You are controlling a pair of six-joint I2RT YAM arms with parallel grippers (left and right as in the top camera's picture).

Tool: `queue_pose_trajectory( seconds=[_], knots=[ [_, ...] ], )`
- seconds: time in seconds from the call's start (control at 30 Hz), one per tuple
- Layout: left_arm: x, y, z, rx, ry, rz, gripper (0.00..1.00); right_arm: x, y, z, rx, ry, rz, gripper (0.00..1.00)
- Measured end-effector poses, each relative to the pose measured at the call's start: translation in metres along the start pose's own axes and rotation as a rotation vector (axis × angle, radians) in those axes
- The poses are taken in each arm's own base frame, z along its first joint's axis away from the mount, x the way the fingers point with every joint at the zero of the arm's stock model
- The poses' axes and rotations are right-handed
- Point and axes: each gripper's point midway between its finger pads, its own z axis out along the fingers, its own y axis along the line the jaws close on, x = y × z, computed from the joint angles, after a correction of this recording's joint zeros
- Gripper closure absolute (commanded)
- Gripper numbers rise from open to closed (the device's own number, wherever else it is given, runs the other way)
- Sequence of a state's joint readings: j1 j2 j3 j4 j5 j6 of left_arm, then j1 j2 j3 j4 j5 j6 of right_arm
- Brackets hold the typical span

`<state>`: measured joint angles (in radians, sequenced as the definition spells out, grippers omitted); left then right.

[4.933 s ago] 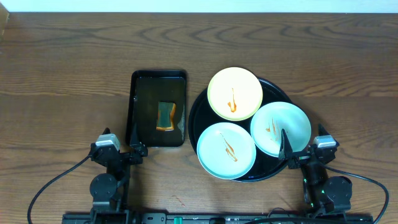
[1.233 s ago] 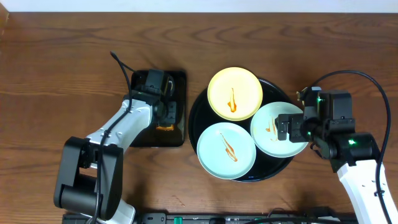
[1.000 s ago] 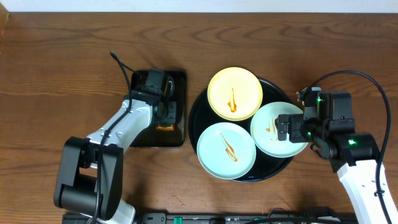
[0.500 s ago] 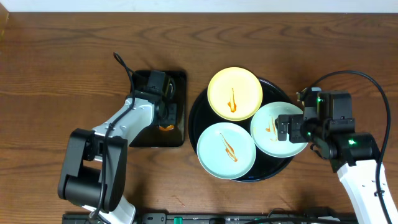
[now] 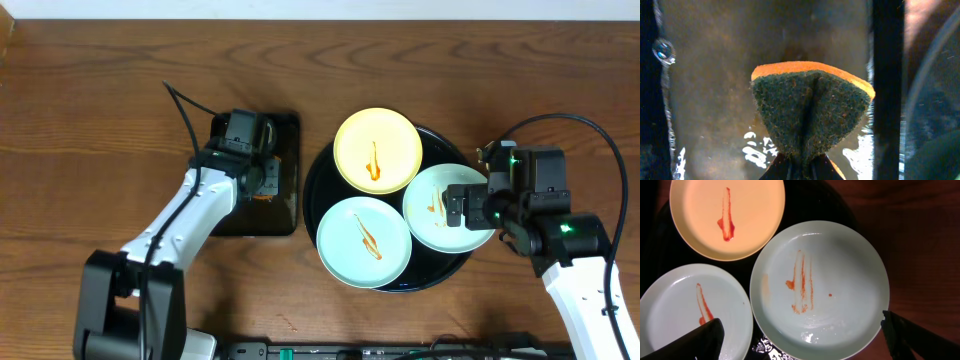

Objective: Clean dirty plates on tray and stack at the side

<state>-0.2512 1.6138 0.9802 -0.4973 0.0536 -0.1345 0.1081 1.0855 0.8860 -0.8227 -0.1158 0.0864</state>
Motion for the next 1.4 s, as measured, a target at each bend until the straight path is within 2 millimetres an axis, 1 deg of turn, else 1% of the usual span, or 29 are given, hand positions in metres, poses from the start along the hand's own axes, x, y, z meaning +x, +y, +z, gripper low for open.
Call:
queue_pose_trajectory(
  seconds=[0.07, 0.2, 0.23, 0.37, 0.43, 0.53, 0.63, 0.7, 0.77, 0.87, 0.9, 0.97, 1.1, 1.13, 1.17, 1.3, 1.4],
  knots=[
    [0.009, 0.002, 0.011, -0.009, 0.039, 0.000, 0.92, 0.000, 0.000, 0.000, 0.000, 0.000, 0.000, 0.01],
    [0.031, 0.006, 0.038, -0.029, 0.137, 0.000, 0.92, 0.001, 0.000, 0.000, 0.000, 0.003, 0.000, 0.01],
    [0.032, 0.007, 0.041, -0.031, 0.146, 0.000, 0.92, 0.002, 0.000, 0.000, 0.001, 0.007, 0.001, 0.01],
    [0.033, 0.007, 0.041, -0.031, 0.147, 0.000, 0.92, 0.005, -0.003, 0.000, 0.017, 0.021, 0.002, 0.01],
    [0.032, 0.007, 0.039, -0.031, 0.146, 0.000, 0.92, 0.005, -0.005, 0.000, 0.026, 0.021, 0.002, 0.01],
    [0.034, 0.007, 0.031, -0.031, 0.146, 0.000, 0.92, 0.006, -0.005, 0.000, 0.029, 0.023, 0.003, 0.01],
    [0.030, 0.006, 0.016, -0.026, 0.123, 0.000, 0.92, 0.010, -0.006, 0.001, 0.031, 0.043, 0.005, 0.01],
    [0.028, 0.006, 0.004, -0.022, 0.103, -0.001, 0.92, 0.013, -0.010, 0.002, 0.055, 0.060, 0.020, 0.01],
    [0.026, 0.006, -0.006, -0.018, 0.083, -0.007, 0.92, 0.011, -0.019, 0.005, 0.090, 0.058, 0.056, 0.01],
    [0.025, 0.005, -0.013, -0.017, 0.071, -0.030, 0.92, 0.003, -0.034, 0.010, 0.117, 0.036, 0.111, 0.01],
    [0.024, 0.005, -0.015, -0.016, 0.065, -0.036, 0.92, -0.001, -0.044, 0.013, 0.128, 0.029, 0.141, 0.01],
    [0.022, 0.005, -0.019, -0.012, 0.051, -0.048, 0.92, -0.001, -0.058, 0.022, 0.138, 0.044, 0.187, 0.08],
    [0.018, 0.004, -0.031, -0.005, 0.017, -0.052, 0.89, 0.013, -0.085, 0.043, 0.153, 0.133, 0.277, 0.28],
    [0.016, 0.004, -0.035, -0.002, 0.006, -0.053, 0.88, 0.015, -0.090, 0.047, 0.155, 0.144, 0.294, 0.31],
    [0.016, 0.003, -0.036, -0.001, 0.000, -0.053, 0.88, 0.016, -0.093, 0.051, 0.153, 0.152, 0.310, 0.36],
    [0.014, 0.003, -0.040, 0.002, -0.012, -0.056, 0.87, 0.023, -0.098, 0.069, 0.135, 0.198, 0.335, 0.48],
    [0.014, 0.003, -0.040, 0.002, -0.012, -0.070, 0.87, 0.029, -0.098, 0.079, 0.120, 0.236, 0.337, 0.50]
  ],
)
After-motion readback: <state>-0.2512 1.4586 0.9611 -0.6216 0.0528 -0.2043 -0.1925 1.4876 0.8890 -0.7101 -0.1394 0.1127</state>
